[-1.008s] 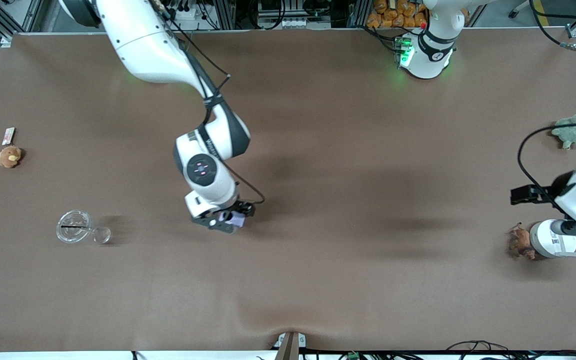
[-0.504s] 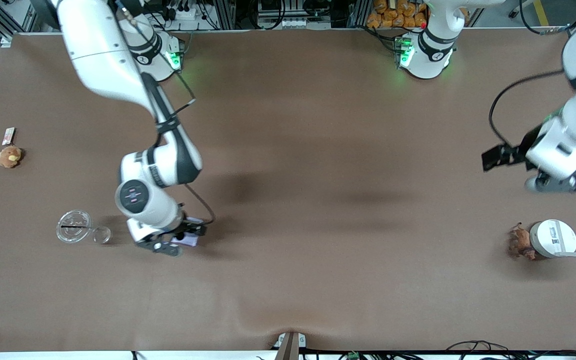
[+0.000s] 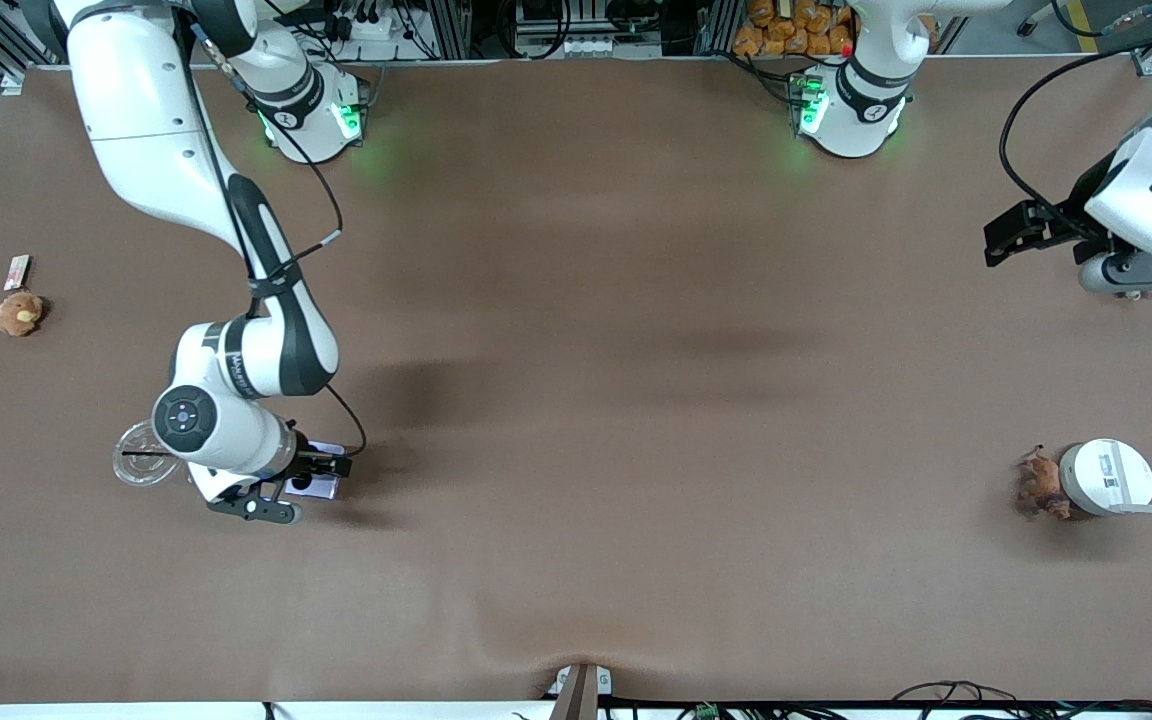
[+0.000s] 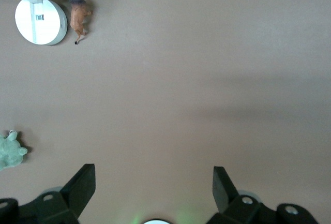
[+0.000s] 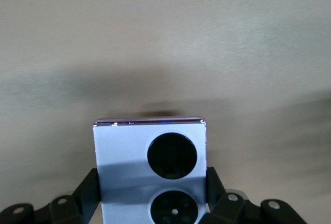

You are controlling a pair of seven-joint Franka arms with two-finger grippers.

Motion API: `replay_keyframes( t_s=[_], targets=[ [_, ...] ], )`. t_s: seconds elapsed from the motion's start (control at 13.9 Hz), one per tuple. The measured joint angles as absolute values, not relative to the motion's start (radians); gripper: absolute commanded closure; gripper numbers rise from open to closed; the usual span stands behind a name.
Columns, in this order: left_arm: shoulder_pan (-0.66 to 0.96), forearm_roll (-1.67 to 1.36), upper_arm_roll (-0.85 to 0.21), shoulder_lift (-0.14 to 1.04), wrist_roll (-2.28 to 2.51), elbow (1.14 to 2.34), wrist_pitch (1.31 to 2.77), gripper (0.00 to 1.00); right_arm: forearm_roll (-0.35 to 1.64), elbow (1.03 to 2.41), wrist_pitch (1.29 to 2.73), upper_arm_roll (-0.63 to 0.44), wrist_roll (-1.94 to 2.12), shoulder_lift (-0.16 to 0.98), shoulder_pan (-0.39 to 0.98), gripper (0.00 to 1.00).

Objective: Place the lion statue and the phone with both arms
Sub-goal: 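Carry the phone toward the glass cup and lower it with the right gripper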

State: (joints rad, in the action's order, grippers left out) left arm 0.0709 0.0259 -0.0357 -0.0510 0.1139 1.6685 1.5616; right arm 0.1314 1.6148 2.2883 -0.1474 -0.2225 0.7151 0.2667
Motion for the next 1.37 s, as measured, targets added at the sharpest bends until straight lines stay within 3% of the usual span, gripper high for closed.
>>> replay_keyframes(
  t_s=[0.94,1.08,1.15,1.22,1.37],
  targets=[
    [0.053,0.025,-0.059,-0.067,0.114,1.598,1.462,0.00,0.195,1.618,2.303,-0.146,-0.043,0.764,0.213,1.00],
    [0.049,0.006,-0.059,-0.067,0.114,1.591,1.461,0.00,0.196,1.618,2.302,-0.146,-0.032,0.764,0.207,0.64],
    [0.046,0.000,-0.059,-0.067,0.114,1.585,1.457,0.00,0.196,1.618,2.302,-0.146,-0.023,0.764,0.204,0.40],
    [0.041,-0.002,-0.059,-0.067,0.114,1.580,1.451,0.00,0.196,1.618,2.302,-0.146,-0.014,0.764,0.201,0.03],
    [0.037,-0.003,-0.058,-0.067,0.114,1.574,1.449,0.00,0.196,1.619,2.302,-0.146,-0.010,0.764,0.199,0.00]
  ],
)
